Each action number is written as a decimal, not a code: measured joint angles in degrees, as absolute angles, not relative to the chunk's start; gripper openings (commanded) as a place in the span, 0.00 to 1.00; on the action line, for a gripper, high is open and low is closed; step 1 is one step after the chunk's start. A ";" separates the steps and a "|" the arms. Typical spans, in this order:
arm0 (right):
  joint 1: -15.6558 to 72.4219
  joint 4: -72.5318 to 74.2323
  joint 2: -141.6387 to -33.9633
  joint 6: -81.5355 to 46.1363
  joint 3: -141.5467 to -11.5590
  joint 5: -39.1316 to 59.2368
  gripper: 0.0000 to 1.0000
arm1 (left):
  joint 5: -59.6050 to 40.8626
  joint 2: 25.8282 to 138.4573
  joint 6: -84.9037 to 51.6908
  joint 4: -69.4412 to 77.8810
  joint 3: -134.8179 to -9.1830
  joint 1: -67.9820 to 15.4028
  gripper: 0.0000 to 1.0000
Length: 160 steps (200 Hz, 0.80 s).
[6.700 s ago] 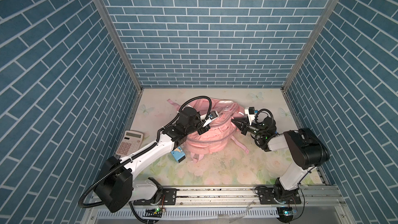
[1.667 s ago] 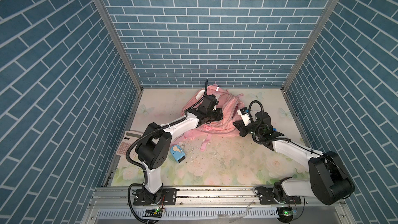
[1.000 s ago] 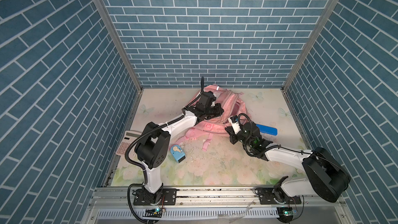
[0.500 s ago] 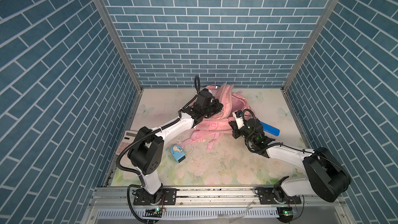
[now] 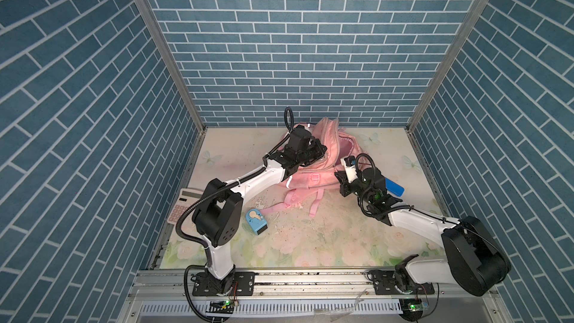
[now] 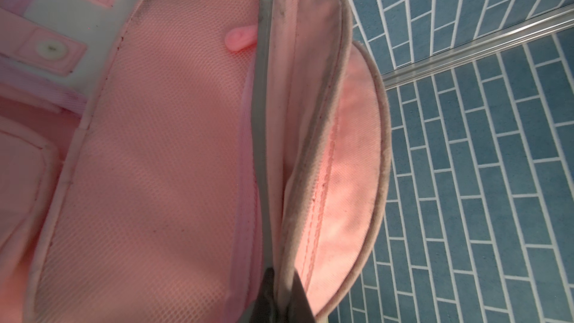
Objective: Pack the student bag
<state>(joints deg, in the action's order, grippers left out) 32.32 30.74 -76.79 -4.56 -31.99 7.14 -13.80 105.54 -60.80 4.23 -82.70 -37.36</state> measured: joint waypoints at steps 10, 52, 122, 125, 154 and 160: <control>33.17 31.40 -76.58 -4.56 -31.48 6.17 0.00 | -14.06 106.48 -60.53 3.70 -84.25 -37.36 0.00; 37.04 34.04 -77.91 -4.62 -31.16 3.18 0.00 | -15.11 109.32 -59.37 1.93 -88.75 -37.30 0.00; 38.83 40.84 -85.41 -4.67 -31.62 6.31 0.00 | -17.23 111.09 -57.47 0.27 -91.92 -37.30 0.00; 38.83 40.97 -85.69 -4.64 -31.79 6.46 0.00 | -17.37 111.24 -57.39 0.27 -92.07 -37.30 0.00; 39.13 41.67 -88.58 -4.64 -33.39 8.62 0.00 | -18.11 111.46 -56.88 0.34 -92.47 -37.23 0.00; 39.24 41.67 -89.08 -4.64 -33.78 8.93 0.00 | -18.15 111.46 -56.88 0.43 -92.47 -37.21 0.00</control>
